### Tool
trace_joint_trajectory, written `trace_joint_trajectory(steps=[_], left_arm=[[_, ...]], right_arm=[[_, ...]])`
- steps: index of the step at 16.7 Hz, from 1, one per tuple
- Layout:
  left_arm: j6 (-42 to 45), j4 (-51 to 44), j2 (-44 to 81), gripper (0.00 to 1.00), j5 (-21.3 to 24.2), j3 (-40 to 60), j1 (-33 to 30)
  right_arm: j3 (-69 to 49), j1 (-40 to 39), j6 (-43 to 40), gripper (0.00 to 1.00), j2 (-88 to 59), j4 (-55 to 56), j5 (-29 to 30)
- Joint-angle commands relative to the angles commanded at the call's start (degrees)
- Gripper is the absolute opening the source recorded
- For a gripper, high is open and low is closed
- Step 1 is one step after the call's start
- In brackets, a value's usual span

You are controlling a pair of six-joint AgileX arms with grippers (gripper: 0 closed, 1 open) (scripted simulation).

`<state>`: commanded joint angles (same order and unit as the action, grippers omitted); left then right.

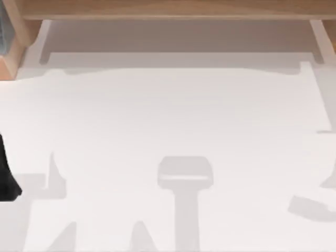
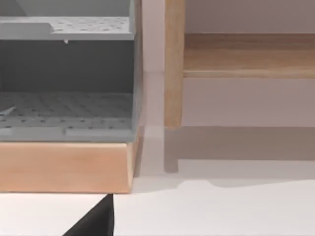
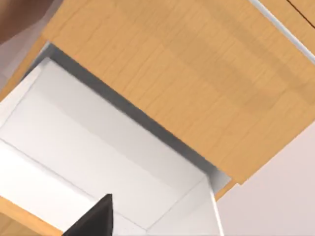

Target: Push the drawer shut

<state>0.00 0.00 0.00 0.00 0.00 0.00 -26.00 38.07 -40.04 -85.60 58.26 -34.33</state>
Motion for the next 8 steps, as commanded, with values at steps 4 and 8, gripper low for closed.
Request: trace_joint_trajectory(steps=[4,8], left_arm=[[0.00,0.00,0.00,1.00,0.00,0.00,0.00],[0.00,0.00,0.00,1.00,0.00,0.00,0.00]], right_arm=[[1.34,2.34,-18.94,1.00,-11.88,12.98,-2.70],[1.54,3.80,-35.39,1.00,-22.33,24.51,-4.93]])
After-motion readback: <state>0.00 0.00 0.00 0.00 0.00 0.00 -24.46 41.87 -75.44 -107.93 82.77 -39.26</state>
